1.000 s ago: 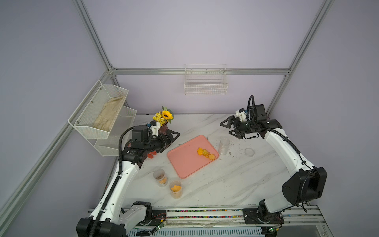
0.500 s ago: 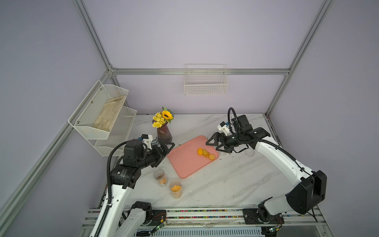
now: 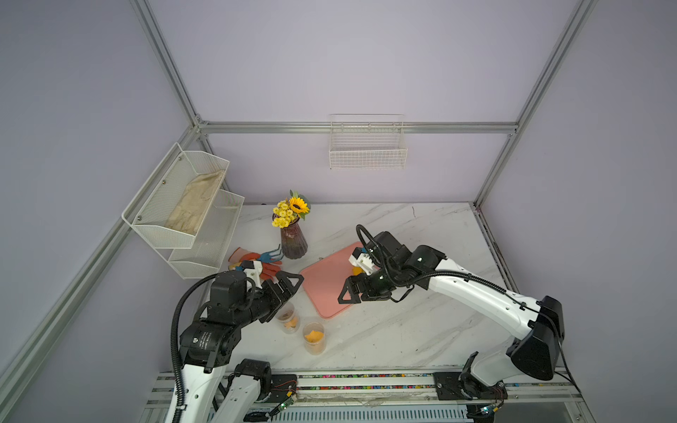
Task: Pour the cookies out of the jar
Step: Pick up the jar from the center of the board.
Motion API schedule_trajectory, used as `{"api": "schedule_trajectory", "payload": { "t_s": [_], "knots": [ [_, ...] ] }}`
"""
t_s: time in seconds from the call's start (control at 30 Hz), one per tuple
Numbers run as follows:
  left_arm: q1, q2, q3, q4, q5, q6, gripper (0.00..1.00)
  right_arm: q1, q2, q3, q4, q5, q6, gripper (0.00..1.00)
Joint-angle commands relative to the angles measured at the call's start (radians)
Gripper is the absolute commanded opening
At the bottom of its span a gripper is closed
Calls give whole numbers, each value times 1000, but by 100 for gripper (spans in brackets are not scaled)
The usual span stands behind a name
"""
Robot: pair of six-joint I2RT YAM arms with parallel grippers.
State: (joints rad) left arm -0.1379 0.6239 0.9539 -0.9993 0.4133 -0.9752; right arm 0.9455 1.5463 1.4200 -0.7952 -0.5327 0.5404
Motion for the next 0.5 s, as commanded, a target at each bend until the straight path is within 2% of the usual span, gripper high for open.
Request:
{"api": "schedule_trajectory", "payload": {
  "t_s": [0.0,0.2,0.47],
  "knots": [
    [-2,-14,70,-88,-45,50,100,88,53,66,-52,122,20,97],
    [-2,-63,100,-155,-156,13,100,216,142,134,-68,182,29,97],
    [-2,-145,177,-273,-329,-23,100,322,265,262,-135,258,6,97]
  ]
}}
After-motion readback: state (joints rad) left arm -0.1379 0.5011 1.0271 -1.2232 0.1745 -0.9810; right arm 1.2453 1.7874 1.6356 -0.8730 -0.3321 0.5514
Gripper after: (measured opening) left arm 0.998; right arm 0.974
